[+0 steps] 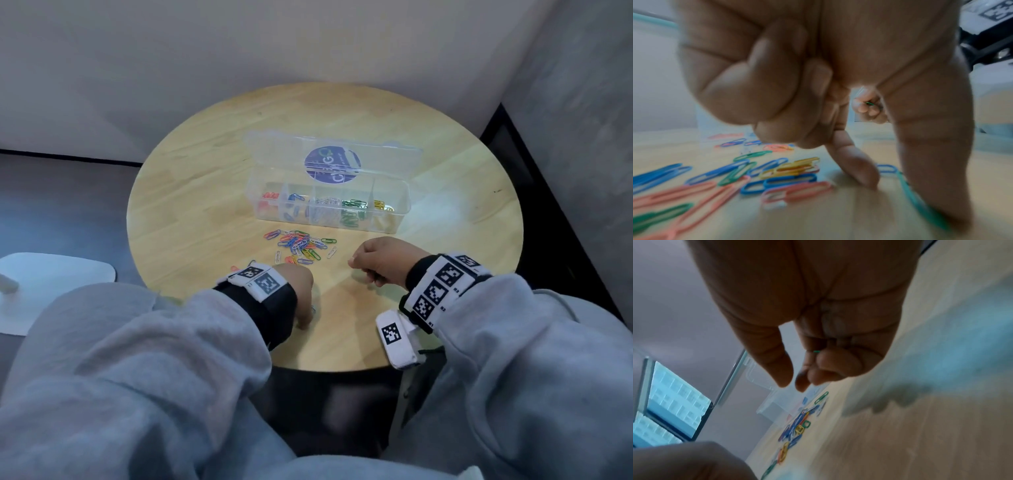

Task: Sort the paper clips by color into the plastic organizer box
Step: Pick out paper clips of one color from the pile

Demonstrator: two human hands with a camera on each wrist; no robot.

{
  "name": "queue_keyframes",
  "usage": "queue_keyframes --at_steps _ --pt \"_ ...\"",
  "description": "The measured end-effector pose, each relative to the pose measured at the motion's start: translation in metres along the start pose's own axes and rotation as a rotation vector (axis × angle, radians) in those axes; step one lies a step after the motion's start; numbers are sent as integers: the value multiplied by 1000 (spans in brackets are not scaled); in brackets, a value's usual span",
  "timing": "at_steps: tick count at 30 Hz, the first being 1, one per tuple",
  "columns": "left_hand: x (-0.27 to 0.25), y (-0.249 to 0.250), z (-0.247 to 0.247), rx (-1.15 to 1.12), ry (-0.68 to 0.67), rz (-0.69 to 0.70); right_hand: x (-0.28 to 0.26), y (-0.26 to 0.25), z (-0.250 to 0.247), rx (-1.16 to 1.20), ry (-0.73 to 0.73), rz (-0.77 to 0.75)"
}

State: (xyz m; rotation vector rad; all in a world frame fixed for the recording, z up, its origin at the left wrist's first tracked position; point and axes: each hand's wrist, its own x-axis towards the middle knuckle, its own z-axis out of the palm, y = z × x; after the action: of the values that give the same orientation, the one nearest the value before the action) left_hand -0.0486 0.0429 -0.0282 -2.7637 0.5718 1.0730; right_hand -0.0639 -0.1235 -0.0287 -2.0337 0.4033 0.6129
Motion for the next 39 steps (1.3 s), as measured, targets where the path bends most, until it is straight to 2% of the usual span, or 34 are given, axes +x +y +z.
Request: queue_keyframes --at_steps 2,6,8,10,12,15,17,19,24,27,30,32,34,36,39 --pt "3 0 0 0 11 11 0 1 -2 -156 41 -16" --pt "6 -4 0 -26 12 51 0 -8 0 -259 113 -103" --pt "5 -11 -5 -127 25 70 2 -14 1 -337 156 -141" --pt "5 -28 -15 -391 17 139 4 -20 3 -390 159 -166" --pt "3 -49 -29 -751 29 185 5 -26 7 -438 129 -177" --pt "-4 -80 -44 -1244 140 165 8 -35 17 -493 76 -187" --pt "-7 -98 -47 -1423 189 142 10 -42 25 -511 54 -199" --pt "-9 -112 -47 -1485 201 108 12 -47 31 -523 34 -211" --pt "-8 -123 -42 -1457 141 50 17 -58 48 -604 -19 -248" --pt "-8 -124 -43 -1446 90 80 19 -67 59 -668 -21 -269" --pt "-7 -127 -46 -1446 91 112 25 -76 69 -725 -16 -267" --pt "-5 -127 -44 -1405 101 56 28 -81 74 -781 -26 -258" --pt "-1 -126 -41 -1277 75 -24 30 -83 78 -827 -29 -250" --pt "1 -122 -38 -1025 15 -82 31 -84 81 -858 -33 -248" --pt "3 -114 -33 -689 -23 -21 32 -83 84 -877 -33 -254"
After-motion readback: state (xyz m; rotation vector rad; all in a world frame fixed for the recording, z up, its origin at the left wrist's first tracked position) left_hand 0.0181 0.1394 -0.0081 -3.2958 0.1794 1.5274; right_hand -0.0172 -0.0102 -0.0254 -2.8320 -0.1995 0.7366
